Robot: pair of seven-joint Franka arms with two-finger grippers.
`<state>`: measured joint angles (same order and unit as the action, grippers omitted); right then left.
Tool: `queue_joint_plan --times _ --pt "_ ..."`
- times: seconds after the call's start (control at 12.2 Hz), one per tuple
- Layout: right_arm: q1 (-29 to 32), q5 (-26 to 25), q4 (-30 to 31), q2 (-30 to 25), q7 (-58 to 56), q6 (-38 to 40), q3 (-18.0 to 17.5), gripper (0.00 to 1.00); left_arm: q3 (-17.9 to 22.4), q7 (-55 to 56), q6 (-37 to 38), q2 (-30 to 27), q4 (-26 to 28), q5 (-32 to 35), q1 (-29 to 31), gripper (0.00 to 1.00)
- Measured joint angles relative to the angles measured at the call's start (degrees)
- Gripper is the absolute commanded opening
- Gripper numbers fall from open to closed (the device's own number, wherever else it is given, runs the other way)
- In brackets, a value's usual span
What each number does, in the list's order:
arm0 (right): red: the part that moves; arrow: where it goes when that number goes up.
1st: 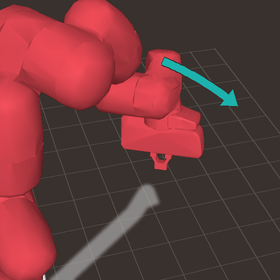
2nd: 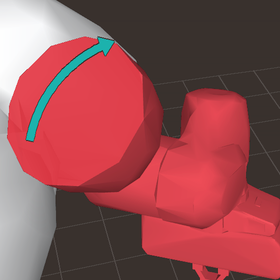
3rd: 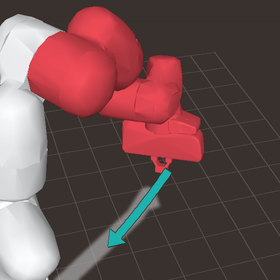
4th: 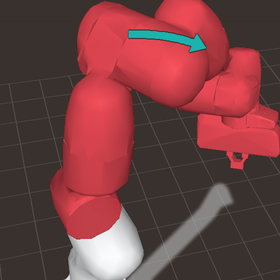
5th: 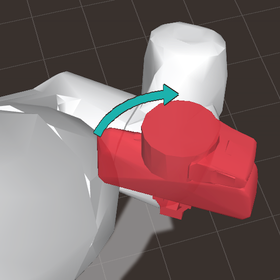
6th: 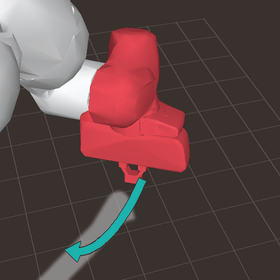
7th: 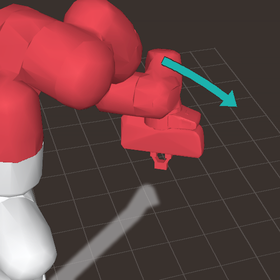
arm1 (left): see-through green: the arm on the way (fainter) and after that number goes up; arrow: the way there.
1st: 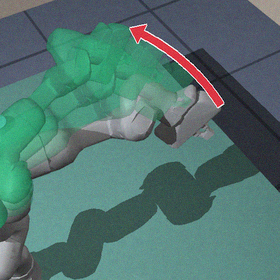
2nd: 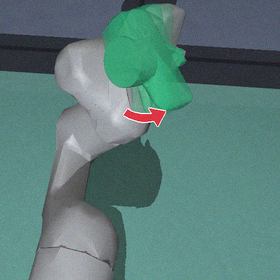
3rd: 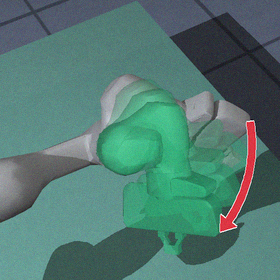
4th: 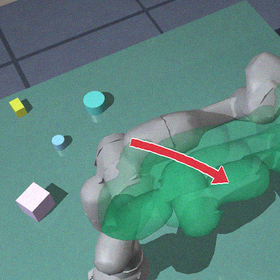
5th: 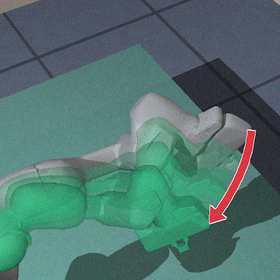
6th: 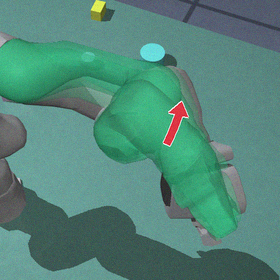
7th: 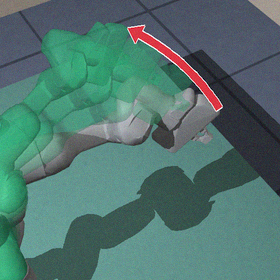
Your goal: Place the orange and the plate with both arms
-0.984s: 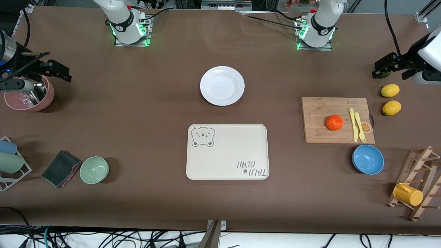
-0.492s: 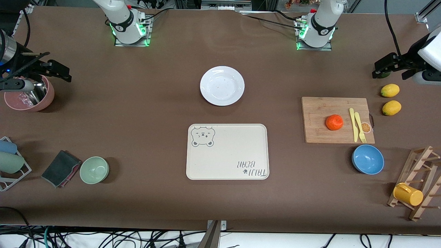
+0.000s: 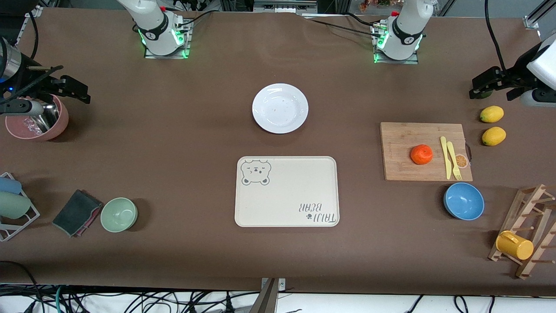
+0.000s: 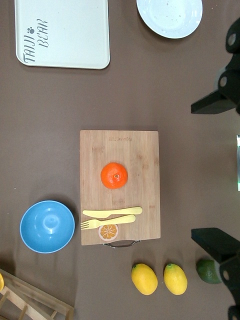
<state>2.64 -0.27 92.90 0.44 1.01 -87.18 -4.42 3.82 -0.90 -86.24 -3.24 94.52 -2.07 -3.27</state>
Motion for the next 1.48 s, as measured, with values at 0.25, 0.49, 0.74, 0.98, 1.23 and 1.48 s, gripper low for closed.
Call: queue_joint_plan --times 0.25,0.49,0.74,0.98,1.23,1.48 --pt "0.0 0.0 0.0 0.0 0.0 0.0 0.0 1.0 0.0 0.0 0.0 0.01 0.0 0.0 0.0 1.0" --pt "0.0 0.0 0.0 0.0 0.0 0.0 0.0 1.0 0.0 0.0 0.0 0.39 0.02 0.0 0.02 1.0" --pt "-0.01 0.0 0.0 0.0 0.0 0.0 -0.02 1.0 0.65 0.56 0.03 2.82 0.11 0.01 1.16 1.0" --pt "0.0 0.0 -0.02 0.0 0.0 0.04 0.01 1.0 0.9 0.45 -1.69 10.33 0.32 0.02 6.13 1.0" --pt "0.0 0.0 -0.03 0.0 0.0 0.07 0.01 1.0 0.91 0.43 -9.84 16.79 2.45 0.02 7.31 1.0" --pt "0.0 0.0 -0.03 0.0 0.0 0.07 0.01 1.0 0.58 0.46 -25.04 17.83 12.55 0.02 7.3 1.0"
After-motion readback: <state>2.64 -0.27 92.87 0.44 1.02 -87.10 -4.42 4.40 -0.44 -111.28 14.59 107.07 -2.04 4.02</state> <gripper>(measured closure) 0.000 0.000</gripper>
